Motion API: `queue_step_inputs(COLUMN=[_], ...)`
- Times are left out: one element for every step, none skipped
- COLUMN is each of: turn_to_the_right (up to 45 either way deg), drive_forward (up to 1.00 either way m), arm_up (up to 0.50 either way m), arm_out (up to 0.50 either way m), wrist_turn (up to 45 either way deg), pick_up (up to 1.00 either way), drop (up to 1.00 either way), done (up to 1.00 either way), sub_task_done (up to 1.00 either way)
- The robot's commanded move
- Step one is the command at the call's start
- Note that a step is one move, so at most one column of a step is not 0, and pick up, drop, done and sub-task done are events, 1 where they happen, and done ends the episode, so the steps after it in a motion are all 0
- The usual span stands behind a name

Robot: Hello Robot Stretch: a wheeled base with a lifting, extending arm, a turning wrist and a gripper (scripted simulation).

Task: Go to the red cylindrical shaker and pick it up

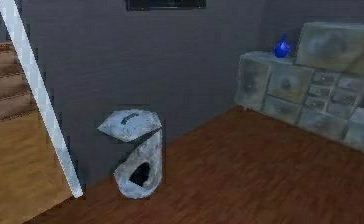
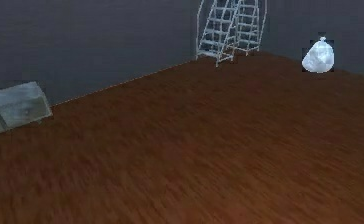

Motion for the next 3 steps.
queue_step_inputs(turn_to_the_right=[45.0,45.0,0.0], drive_forward=[0.00,0.00,0.15], arm_up=[0.00,0.00,0.00], arm_out=[0.00,0.00,0.00], wrist_turn=[0.0,0.0,0.0], pick_up=[0.00,0.00,0.00], drop=[0.00,0.00,0.00], done=[0.00,0.00,0.00], sub_task_done=[0.00,0.00,0.00])
